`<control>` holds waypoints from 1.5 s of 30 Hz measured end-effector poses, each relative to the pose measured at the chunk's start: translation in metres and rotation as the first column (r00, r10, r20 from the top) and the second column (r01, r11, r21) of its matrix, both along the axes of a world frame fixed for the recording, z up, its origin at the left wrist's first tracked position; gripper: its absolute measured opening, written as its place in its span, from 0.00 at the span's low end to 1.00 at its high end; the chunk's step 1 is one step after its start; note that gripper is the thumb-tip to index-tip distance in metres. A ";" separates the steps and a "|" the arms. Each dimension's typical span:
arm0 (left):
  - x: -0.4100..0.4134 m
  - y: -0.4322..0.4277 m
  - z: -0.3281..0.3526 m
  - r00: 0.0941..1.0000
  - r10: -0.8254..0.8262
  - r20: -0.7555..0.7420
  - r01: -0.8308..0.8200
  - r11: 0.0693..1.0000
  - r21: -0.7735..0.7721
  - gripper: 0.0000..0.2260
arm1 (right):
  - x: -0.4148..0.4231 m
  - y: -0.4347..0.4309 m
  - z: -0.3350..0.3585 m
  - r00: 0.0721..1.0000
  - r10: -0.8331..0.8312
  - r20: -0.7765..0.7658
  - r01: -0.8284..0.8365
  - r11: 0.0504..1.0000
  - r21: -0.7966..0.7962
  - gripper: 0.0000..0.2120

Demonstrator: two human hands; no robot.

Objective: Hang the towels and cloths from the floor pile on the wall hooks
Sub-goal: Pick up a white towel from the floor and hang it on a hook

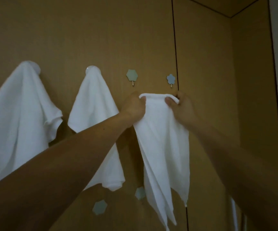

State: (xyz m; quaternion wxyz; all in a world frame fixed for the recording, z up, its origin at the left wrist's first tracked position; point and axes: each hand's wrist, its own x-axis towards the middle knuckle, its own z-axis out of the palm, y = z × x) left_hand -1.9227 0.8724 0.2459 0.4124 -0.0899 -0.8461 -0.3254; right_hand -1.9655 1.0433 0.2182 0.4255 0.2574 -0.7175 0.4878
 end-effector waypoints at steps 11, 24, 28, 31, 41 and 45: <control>-0.041 -0.043 0.076 0.924 0.280 -0.261 -0.312 0.946 -0.086 0.14 | -0.068 -0.070 0.094 0.992 0.086 -0.090 -0.090 0.995 -0.044 0.10; -0.055 -0.049 0.093 0.847 0.531 -0.029 -0.520 0.817 -0.247 0.12 | -0.108 -0.085 0.101 0.958 0.252 0.137 -0.228 0.959 -0.170 0.18; -0.055 -0.045 0.090 0.908 0.386 0.162 -0.373 0.922 -0.108 0.11 | -0.106 -0.082 0.094 0.895 0.346 0.283 -0.294 0.932 -0.210 0.16; -0.050 -0.047 0.088 0.868 0.448 0.217 -0.405 0.889 -0.214 0.14 | -0.100 -0.078 0.094 0.911 0.192 0.365 -0.185 0.981 -0.055 0.21; -0.052 -0.041 0.052 0.652 0.512 -0.559 -0.748 0.313 -0.586 0.12 | -0.082 -0.086 0.059 0.980 -0.004 -0.198 0.050 0.972 0.227 0.10; -0.048 -0.035 0.048 0.873 0.401 -0.277 -0.487 0.705 -0.515 0.11 | -0.084 -0.081 0.047 0.975 0.114 -0.189 -0.065 0.967 0.247 0.14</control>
